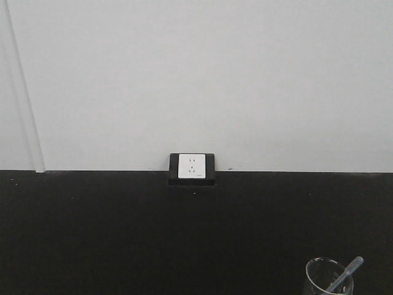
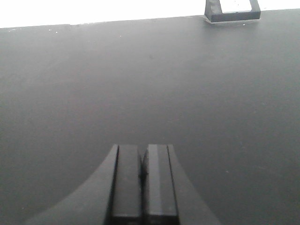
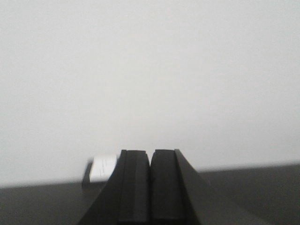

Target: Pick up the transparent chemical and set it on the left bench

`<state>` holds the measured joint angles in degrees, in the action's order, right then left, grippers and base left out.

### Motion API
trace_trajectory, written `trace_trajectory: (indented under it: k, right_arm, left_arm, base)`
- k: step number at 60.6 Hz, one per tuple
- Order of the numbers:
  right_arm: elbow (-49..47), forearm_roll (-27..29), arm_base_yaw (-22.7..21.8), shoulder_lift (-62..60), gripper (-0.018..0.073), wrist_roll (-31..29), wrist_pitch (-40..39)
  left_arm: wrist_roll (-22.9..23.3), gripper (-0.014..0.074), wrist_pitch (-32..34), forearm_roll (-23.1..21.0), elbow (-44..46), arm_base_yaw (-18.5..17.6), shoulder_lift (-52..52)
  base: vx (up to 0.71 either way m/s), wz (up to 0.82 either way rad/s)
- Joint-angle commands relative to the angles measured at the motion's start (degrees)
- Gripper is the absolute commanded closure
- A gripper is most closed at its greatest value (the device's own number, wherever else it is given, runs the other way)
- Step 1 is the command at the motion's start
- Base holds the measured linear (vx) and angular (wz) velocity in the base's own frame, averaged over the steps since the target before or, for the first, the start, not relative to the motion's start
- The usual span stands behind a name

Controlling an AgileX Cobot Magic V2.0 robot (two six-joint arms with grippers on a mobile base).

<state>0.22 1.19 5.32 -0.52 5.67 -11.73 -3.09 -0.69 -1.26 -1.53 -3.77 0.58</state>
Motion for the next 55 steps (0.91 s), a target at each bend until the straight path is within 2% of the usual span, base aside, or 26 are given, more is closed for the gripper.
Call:
trace_trajectory:
  k: [1, 10, 21, 37, 47, 55]
  right_arm:
    - [-7.30, 0.70, -0.32, 2.45, 0.0567, -2.58, -6.68]
    - [-18.22, 0.64, -0.32, 15.07, 0.0567, -7.69, -2.23]
    - [-28.07, 1.20, -0.32, 32.17, 0.0567, -6.07, -2.69]
    - [-30.51, 1.70, -0.32, 43.57, 0.0539, -5.67, -2.67]
    - [-30.51, 1.70, -0.32, 45.50, 0.0415, -5.67, -2.67]
    - [-30.51, 1.70, -0.32, 46.23, 0.0228, -5.67, -2.73]
  left_arm:
    - [0.45, 0.0600, 4.49, -0.04, -0.93, -0.10, 1.10]
    - [0.45, 0.0600, 4.49, -0.04, -0.93, -0.10, 1.10]
    - [0.45, 0.0600, 4.49, -0.04, -0.93, -0.10, 1.10]
    - [0.45, 0.0600, 4.49, -0.04, -0.93, -0.10, 1.10]
    - [0.45, 0.0600, 4.49, -0.04, -0.93, -0.10, 1.10]
    - [0.45, 0.0600, 4.49, -0.04, -0.93, -0.10, 1.10]
  base:
    - [0.00, 0.00]
    - [0.00, 0.00]
    - [0.00, 0.00]
    - [0.00, 0.00]
    - [0.00, 0.00]
    - [0.00, 0.00]
